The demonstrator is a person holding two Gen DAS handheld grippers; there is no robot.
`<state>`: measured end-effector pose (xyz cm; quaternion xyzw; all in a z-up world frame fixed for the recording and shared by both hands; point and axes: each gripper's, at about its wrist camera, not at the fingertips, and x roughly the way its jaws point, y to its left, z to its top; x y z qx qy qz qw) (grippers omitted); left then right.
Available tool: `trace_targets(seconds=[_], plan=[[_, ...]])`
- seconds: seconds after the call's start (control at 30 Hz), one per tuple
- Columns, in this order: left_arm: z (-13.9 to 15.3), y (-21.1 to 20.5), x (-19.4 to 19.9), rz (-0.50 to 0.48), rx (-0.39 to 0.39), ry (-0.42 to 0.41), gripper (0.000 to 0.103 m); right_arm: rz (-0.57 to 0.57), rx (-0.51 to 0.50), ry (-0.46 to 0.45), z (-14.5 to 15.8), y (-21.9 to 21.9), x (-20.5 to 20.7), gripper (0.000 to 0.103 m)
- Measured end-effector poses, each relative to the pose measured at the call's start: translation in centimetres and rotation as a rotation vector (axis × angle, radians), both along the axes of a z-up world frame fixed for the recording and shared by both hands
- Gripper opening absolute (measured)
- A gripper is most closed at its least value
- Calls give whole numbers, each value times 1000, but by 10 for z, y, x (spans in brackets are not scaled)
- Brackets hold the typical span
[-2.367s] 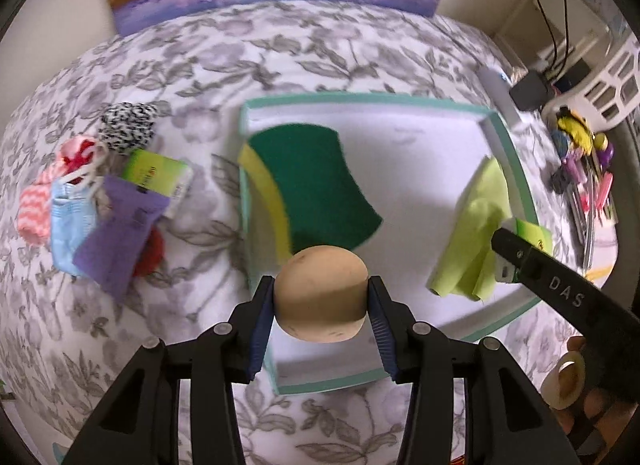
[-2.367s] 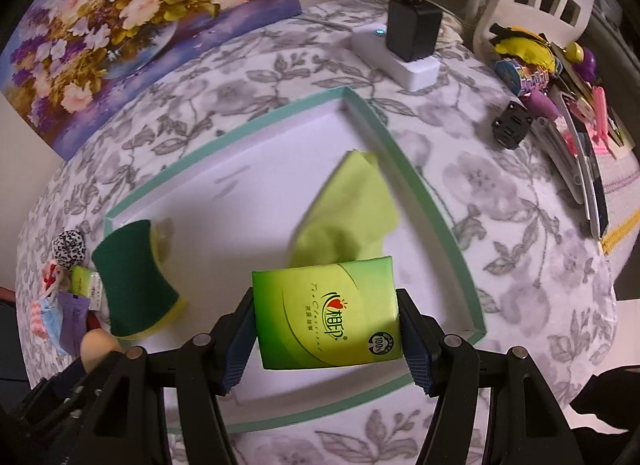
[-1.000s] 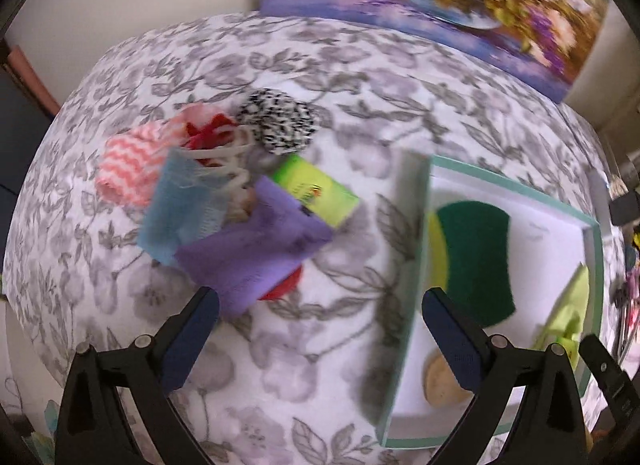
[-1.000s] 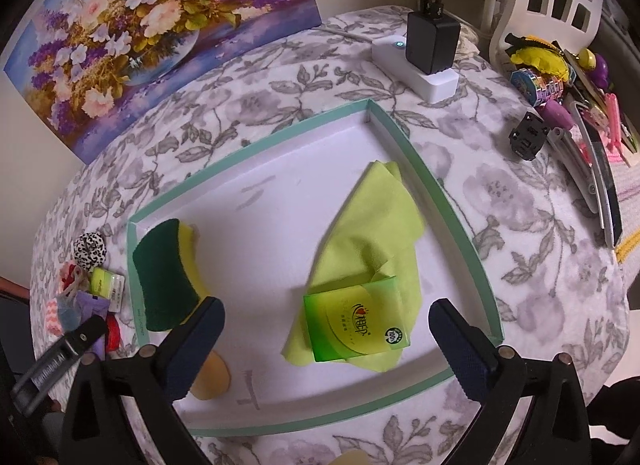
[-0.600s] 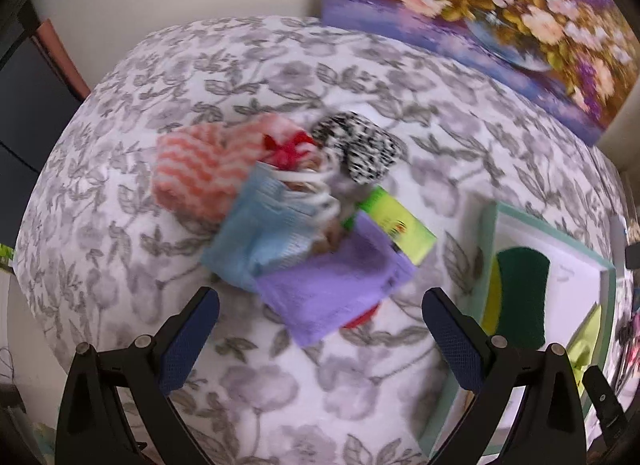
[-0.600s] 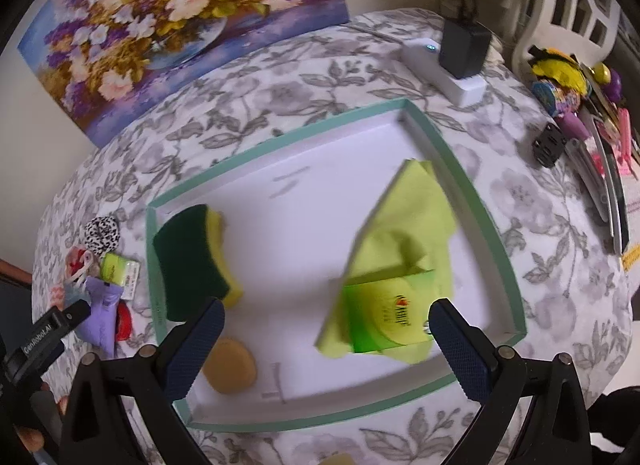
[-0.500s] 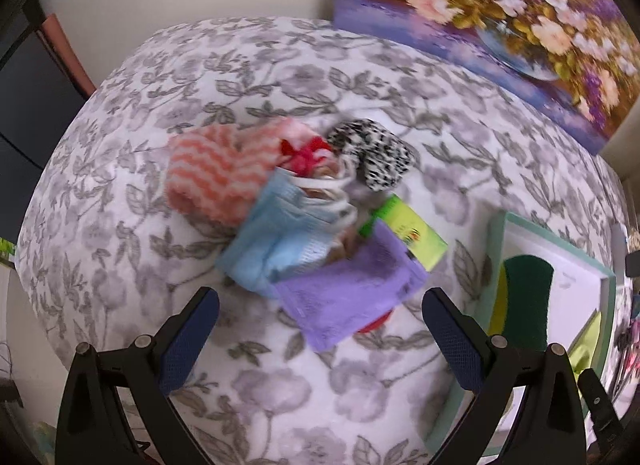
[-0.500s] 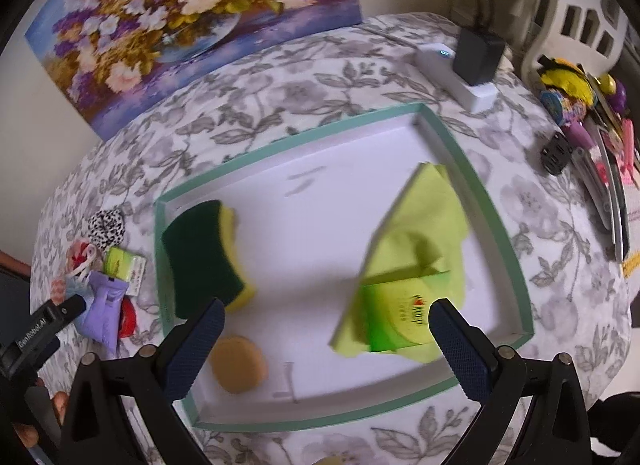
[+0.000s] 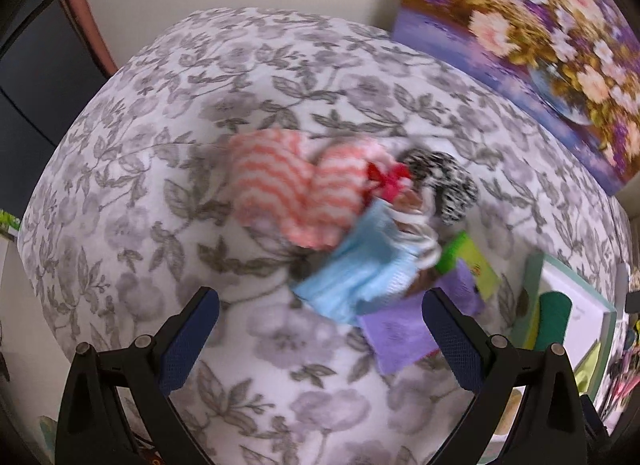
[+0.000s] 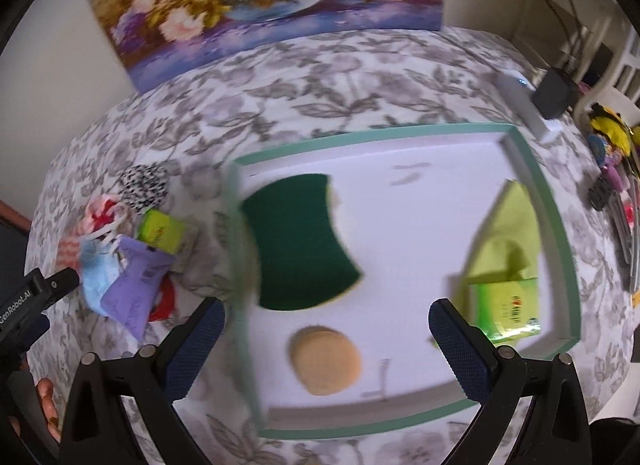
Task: Organize soft objects
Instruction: 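Withdraw both tools from the tray back over the pile, then grasp the blue face mask with the left tool while the right tool grasps the purple packet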
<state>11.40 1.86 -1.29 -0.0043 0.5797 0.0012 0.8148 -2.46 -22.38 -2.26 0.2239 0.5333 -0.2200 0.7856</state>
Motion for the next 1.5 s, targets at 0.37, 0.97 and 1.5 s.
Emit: trace_targets(seconds=[0.37,0.97,1.5], plan=[[-4,53,20,110,-41,10,101,150,-14,-73,5,71,45,103],[-39,47,42,52,-168,119,101,116,167,-139,-34,105,88,103],[-56,35,47,18,-272,206,101,93,172,-89,-58,105,99,86]])
